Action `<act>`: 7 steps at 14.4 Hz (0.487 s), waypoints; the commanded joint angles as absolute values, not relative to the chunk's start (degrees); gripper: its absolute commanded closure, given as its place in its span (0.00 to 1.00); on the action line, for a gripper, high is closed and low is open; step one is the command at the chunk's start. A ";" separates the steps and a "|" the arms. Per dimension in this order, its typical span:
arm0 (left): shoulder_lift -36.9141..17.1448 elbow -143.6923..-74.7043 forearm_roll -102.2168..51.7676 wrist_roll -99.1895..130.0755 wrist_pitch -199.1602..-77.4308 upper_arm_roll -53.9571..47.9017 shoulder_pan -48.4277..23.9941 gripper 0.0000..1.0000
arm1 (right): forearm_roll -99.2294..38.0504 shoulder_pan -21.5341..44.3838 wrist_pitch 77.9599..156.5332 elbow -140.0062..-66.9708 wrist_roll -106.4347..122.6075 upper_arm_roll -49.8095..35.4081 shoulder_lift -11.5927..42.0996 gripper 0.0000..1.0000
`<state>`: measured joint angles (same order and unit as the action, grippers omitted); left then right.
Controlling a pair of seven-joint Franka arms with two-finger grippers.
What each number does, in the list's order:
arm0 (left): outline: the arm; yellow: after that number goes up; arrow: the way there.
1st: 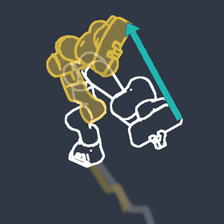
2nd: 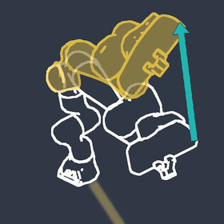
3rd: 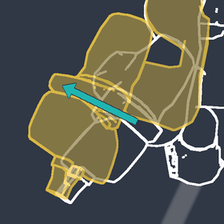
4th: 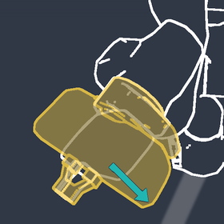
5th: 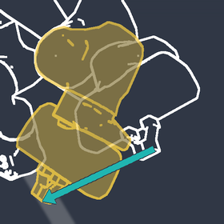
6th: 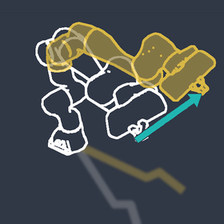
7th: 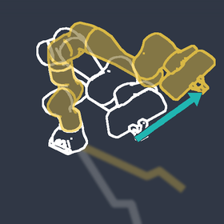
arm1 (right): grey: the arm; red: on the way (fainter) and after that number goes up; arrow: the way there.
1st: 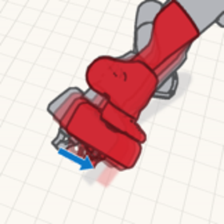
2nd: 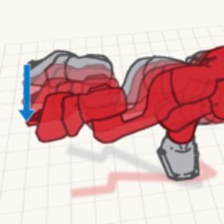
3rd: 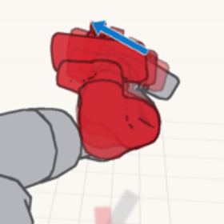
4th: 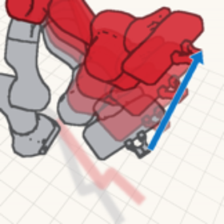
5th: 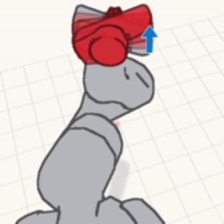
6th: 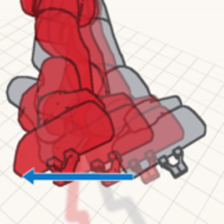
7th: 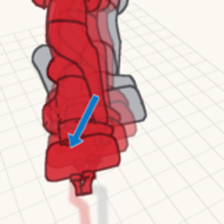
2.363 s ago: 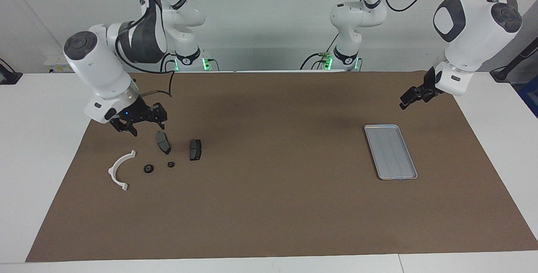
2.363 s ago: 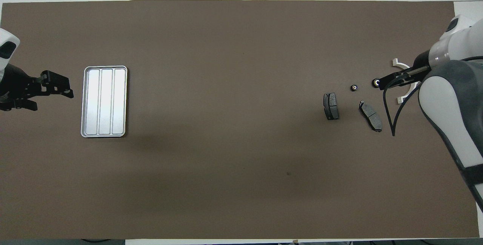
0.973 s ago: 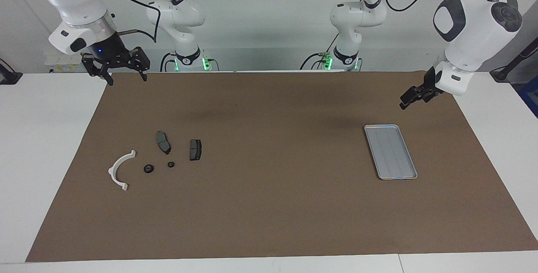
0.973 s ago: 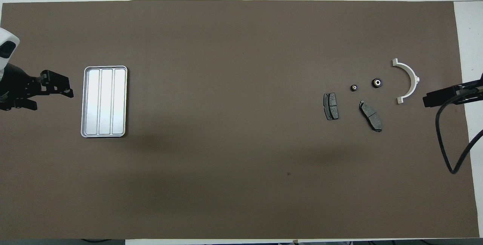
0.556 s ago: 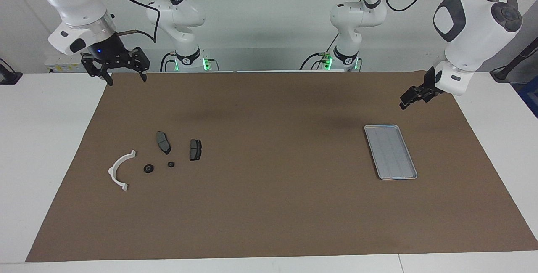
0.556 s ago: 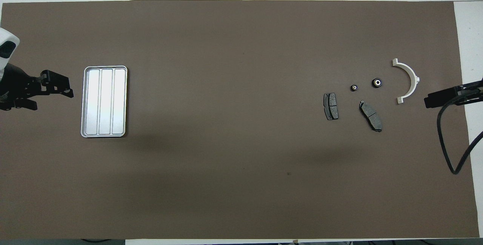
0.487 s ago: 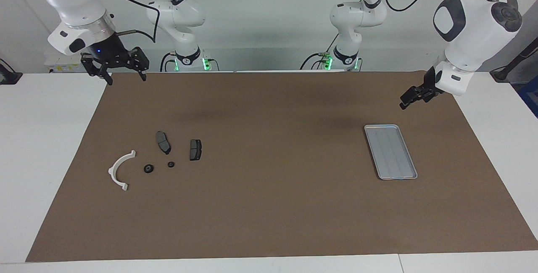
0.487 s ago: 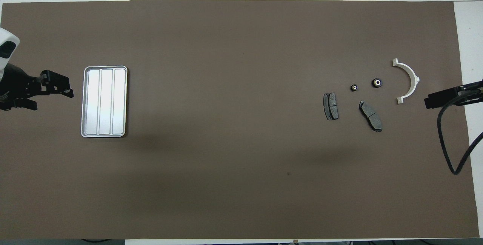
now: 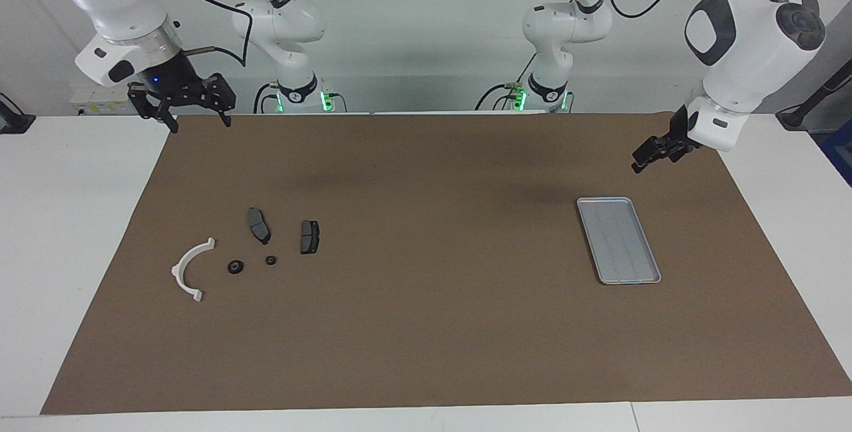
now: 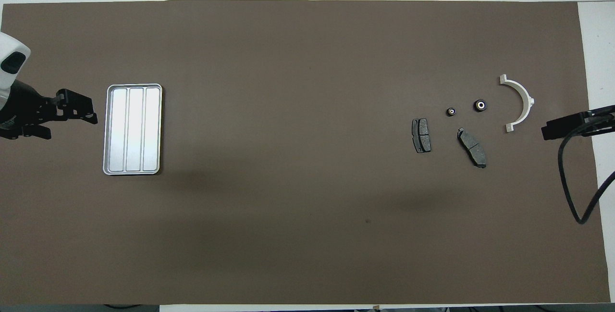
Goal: Place bearing gear from tray to pile
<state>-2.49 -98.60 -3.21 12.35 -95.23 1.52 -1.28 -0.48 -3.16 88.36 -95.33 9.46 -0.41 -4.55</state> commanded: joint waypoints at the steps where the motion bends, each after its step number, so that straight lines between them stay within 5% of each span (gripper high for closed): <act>1: -2.37 -97.91 -2.55 11.78 -94.83 1.67 -1.32 0.00 | 0.44 -3.34 87.54 -96.42 8.17 -0.18 -5.80 0.00; 7: -2.29 -98.00 -2.55 11.78 -94.83 1.67 -1.32 0.00 | 0.44 -3.16 87.63 -96.42 8.17 0.26 -5.80 0.00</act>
